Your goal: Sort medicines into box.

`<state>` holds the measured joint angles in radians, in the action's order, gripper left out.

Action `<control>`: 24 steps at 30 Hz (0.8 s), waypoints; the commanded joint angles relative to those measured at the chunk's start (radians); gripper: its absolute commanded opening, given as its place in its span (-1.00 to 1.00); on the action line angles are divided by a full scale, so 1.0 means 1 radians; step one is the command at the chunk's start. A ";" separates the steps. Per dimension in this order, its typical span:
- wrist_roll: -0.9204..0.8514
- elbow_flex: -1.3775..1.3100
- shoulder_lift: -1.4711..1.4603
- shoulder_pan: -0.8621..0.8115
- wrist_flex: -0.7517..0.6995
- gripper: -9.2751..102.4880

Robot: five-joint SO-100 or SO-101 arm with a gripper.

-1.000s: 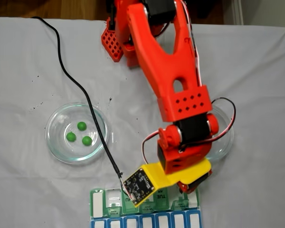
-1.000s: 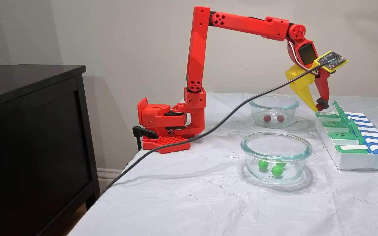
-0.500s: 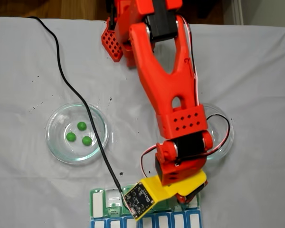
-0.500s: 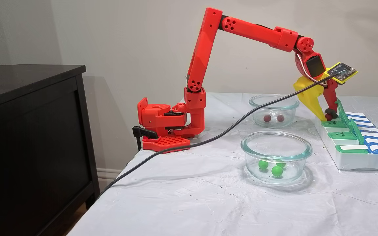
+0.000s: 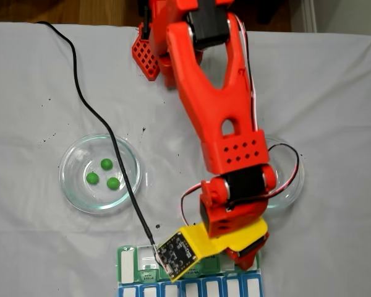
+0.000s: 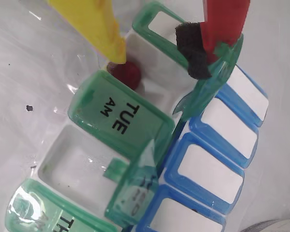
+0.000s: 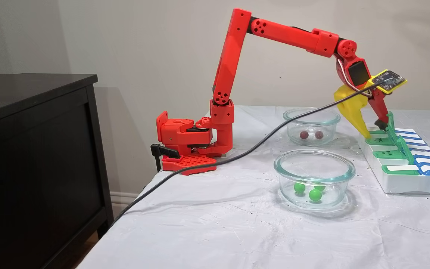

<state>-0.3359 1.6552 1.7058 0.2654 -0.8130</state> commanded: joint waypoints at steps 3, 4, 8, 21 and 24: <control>0.060 -0.107 0.252 0.054 -0.232 -0.84; 0.071 -0.129 0.268 0.072 -0.291 -0.84; 0.054 -0.156 0.336 0.163 -0.448 -0.84; -0.066 -0.020 0.259 0.359 -0.580 -0.72; -0.101 -0.012 0.232 0.347 -0.572 -0.62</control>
<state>-0.3927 1.6628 1.9282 0.5998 -1.3883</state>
